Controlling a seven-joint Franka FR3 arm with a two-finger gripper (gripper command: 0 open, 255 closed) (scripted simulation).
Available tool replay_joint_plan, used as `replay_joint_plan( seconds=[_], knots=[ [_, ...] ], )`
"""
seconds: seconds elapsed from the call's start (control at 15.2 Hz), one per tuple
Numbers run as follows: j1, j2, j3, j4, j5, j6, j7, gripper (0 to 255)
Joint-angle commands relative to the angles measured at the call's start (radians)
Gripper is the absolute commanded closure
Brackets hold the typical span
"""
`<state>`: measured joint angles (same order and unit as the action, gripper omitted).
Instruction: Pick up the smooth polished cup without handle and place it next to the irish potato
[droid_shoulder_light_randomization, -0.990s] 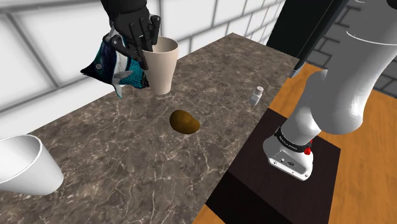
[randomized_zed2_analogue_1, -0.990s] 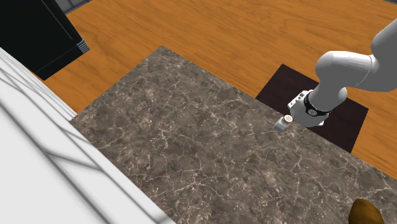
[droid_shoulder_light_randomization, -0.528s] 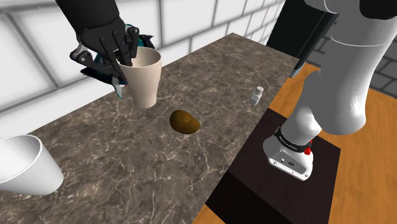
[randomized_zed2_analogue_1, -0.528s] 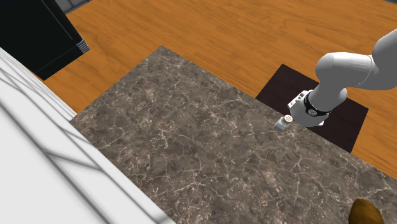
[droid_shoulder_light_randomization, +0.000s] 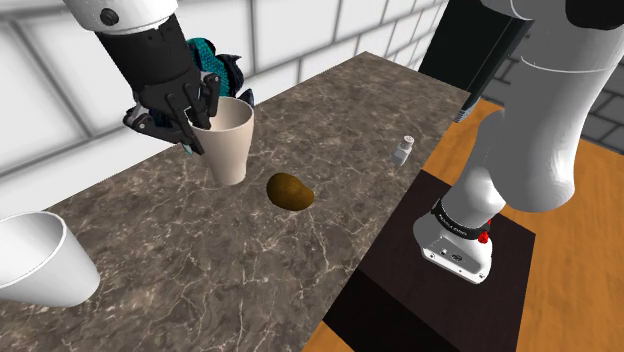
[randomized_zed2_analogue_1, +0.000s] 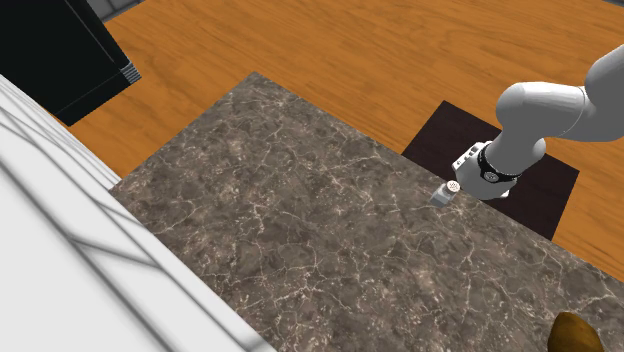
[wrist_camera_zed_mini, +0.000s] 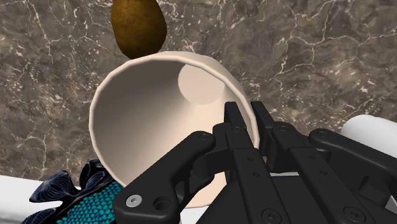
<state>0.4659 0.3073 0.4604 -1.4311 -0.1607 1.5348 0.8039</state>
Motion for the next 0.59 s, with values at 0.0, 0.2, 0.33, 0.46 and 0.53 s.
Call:
replay_joint_plan(
  seconds=[0.0, 0.2, 0.33, 0.46, 0.53],
  knots=[
    [-0.004, -0.008, 0.0, -0.038, 0.003, 0.032, 0.001, 255],
    [-0.008, -0.009, -0.001, -0.08, 0.003, 0.072, 0.003, 255],
    [-0.01, -0.008, -0.002, -0.106, 0.002, 0.099, 0.004, 255],
    [-0.011, -0.006, -0.003, -0.131, 0.001, 0.125, 0.006, 255],
    [-0.012, -0.005, -0.004, -0.143, 0.0, 0.138, 0.007, 255]
  ],
)
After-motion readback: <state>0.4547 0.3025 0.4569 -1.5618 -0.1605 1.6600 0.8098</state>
